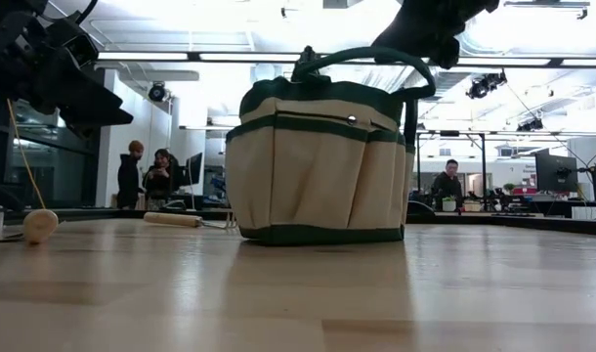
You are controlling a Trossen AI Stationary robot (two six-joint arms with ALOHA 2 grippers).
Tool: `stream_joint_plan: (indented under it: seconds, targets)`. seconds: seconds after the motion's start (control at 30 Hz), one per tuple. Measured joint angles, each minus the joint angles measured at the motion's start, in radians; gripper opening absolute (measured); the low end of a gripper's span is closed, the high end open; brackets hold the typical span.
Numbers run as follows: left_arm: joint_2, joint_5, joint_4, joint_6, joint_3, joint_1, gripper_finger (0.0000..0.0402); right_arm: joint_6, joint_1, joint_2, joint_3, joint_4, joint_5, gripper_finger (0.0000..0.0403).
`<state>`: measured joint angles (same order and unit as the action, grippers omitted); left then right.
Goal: Pick & Place Garden tools in Gardening bag
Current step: Put the green shears into the brown gardening bag
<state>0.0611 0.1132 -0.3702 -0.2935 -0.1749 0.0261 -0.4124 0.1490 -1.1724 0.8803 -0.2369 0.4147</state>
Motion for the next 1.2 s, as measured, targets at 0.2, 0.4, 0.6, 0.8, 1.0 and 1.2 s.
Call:
stream_joint_plan:
  seconds: [0.2, 0.4, 0.6, 0.8, 1.0, 1.2]
  targets:
    - [0.0, -0.014, -0.008, 0.0, 0.0, 0.0, 0.018, -0.035, 0.001, 0.047, 0.0, -0.108, 0.036, 0.01]
    - [0.0, -0.014, -0.008, -0.002, 0.0, 0.0, 0.018, -0.104, 0.001, 0.086, 0.0, -0.218, 0.079, 0.0092]
    - [0.0, -0.017, -0.008, -0.003, 0.0, 0.0, 0.018, -0.125, 0.002, 0.1, 0.0, -0.28, 0.081, 0.0091]
    - [0.0, -0.035, -0.026, -0.004, 0.0, 0.0, 0.018, -0.19, 0.002, 0.101, -0.006, -0.339, 0.085, 0.0091]
    - [0.003, -0.171, -0.045, -0.008, 0.0, 0.0, 0.018, -0.241, 0.002, 0.101, -0.067, -0.328, 0.081, 0.0091]
    - [0.028, -0.301, -0.025, -0.015, 0.0, 0.0, 0.018, -0.264, 0.016, 0.101, -0.077, -0.312, 0.085, 0.0091]
